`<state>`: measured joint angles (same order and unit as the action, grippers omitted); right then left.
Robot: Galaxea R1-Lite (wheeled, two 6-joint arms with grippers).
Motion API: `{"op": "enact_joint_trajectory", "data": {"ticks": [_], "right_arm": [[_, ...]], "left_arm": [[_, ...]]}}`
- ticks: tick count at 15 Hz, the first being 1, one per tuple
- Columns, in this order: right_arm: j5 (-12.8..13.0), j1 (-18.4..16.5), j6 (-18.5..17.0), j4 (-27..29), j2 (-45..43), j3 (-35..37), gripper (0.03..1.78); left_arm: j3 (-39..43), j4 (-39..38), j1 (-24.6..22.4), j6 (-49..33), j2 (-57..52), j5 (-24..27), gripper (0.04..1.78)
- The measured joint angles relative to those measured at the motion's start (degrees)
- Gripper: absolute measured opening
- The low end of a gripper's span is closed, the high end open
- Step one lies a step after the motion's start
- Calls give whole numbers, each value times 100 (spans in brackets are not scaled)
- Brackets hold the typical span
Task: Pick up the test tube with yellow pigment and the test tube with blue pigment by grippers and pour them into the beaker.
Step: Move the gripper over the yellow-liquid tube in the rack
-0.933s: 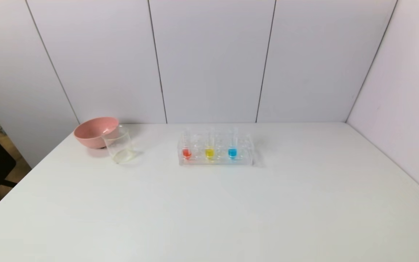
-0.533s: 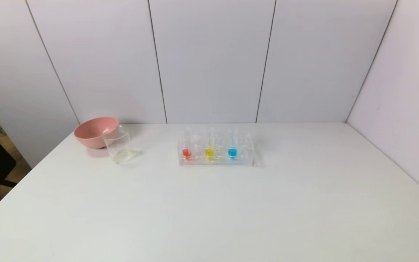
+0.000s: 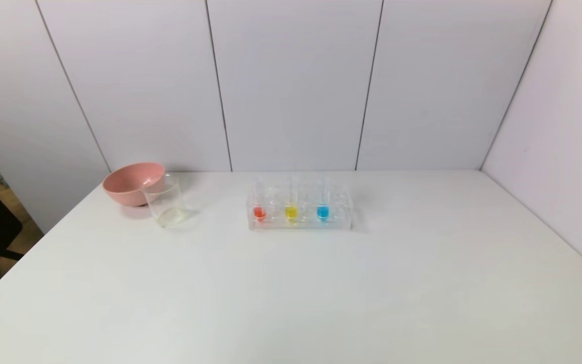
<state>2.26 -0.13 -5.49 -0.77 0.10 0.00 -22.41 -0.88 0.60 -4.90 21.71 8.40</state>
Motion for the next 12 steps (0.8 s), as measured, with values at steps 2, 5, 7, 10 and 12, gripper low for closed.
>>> {"op": "enact_joint_trajectory", "data": {"ticks": [2, 5, 7, 10, 12], "right_arm": [[0, 0, -2, 2, 0, 0, 171], [0, -2, 1, 2, 0, 0, 171], [0, -2, 0, 2, 0, 0, 171], [-5, 2, -2, 2, 0, 0, 171], [-5, 0, 0, 2, 0, 0, 171]], "left_arm": [[-162, -684, 4, -30, 824, 24, 176], [-345, -1882, 17, -48, 2153, 30, 176], [-542, -2511, 108, -102, 3010, 20, 176], [-975, -3126, 491, -196, 4292, -143, 176], [-1268, -3539, 918, -223, 5141, -496, 176]]}}
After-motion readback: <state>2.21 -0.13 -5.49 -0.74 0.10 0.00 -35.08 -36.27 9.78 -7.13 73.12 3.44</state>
